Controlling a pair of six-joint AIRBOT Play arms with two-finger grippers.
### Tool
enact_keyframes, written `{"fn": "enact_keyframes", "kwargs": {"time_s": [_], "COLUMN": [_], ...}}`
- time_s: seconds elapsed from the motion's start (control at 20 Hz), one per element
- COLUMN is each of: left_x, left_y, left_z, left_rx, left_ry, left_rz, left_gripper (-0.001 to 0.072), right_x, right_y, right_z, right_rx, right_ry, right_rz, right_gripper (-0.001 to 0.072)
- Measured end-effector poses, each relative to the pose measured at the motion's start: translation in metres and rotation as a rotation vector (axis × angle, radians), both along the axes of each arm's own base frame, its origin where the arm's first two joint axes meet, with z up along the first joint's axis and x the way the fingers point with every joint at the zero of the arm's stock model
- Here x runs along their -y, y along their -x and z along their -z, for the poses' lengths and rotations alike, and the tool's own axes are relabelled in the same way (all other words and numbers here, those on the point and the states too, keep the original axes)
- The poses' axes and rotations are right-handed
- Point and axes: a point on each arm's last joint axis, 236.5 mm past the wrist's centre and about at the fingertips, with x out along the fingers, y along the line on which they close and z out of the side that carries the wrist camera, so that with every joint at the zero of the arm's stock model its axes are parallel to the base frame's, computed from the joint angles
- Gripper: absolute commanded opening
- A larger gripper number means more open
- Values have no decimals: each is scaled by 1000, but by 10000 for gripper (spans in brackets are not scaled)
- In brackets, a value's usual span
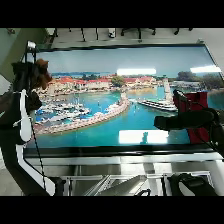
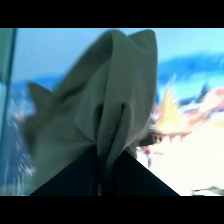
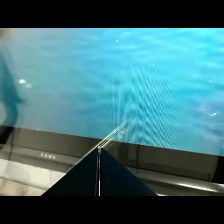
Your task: Fold the shirts.
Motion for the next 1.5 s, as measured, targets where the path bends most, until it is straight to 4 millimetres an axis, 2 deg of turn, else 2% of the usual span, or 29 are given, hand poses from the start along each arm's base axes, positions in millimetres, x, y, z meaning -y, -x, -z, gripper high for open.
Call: {"fn": "enact_keyframes", "kwargs": {"time_s": [0.05, 0.15, 0.2, 0.3, 0.4, 0.5, 0.55, 0.6, 0.65, 0.7, 0.75, 0.85, 0.95, 1.1, 1.2, 1.25, 1.35, 1.5], "left_x": [27, 90, 125, 195, 263, 317, 338, 357, 374, 389, 399, 407, 401, 374, 349, 335, 305, 277], "left_y": [8, 37, 57, 100, 149, 194, 214, 233, 251, 270, 288, 316, 335, 352, 360, 363, 371, 380], "left_z": [-33, -80, -96, -111, -112, -99, -86, -70, -49, -27, -3, 31, 47, 43, 37, 39, 54, 99], "left_rx": [29, 36, 12, -78, -213, -359, -431, -507, -588, -671, -756, -888, -988, -1066, -1063, -1054, -1034, -1012], "left_ry": [27, 140, 217, 368, 499, 573, 593, 607, 612, 615, 606, 587, 567, 550, 571, 585, 620, 735], "left_rz": [28, 97, 142, 252, 367, 446, 471, 487, 494, 494, 486, 451, 412, 356, 322, 300, 237, 141], "left_gripper": [16, 16, 16, 16, 16, 16, 17, 17, 151, 520, 705, 706, 706, 706, 706, 705, 705, 705], "right_x": [-2, -8, -11, -14, -15, -16, -16, -16, -15, -14, -12, -5, 9, 40, 59, 64, 65, 44], "right_y": [-1, -5, -6, -7, -8, -7, -5, -4, -3, -2, -1, -1, -9, -24, -28, -28, -22, -2], "right_z": [1, 2, 3, 3, 4, 4, 4, 5, 5, 5, 4, -3, -16, -36, -38, -36, -23, 12], "right_rx": [-5, -12, -16, -24, -25, -27, -30, -31, -33, -40, -44, -51, -33, 7, 2, -10, -60, -157], "right_ry": [-11, -40, -53, -71, -75, -78, -77, -74, -73, -72, -72, -72, -72, -68, -66, -68, -84, -123], "right_rz": [3, 13, 17, 22, 21, 11, 3, -6, -14, -15, -16, -17, 4, 67, 107, 112, 106, 58], "right_gripper": [20, 20, 19, 20, 27, 30, 123, 327, 368, 368, 368, 368, 369, 383, 513, 513, 512, 506]}}
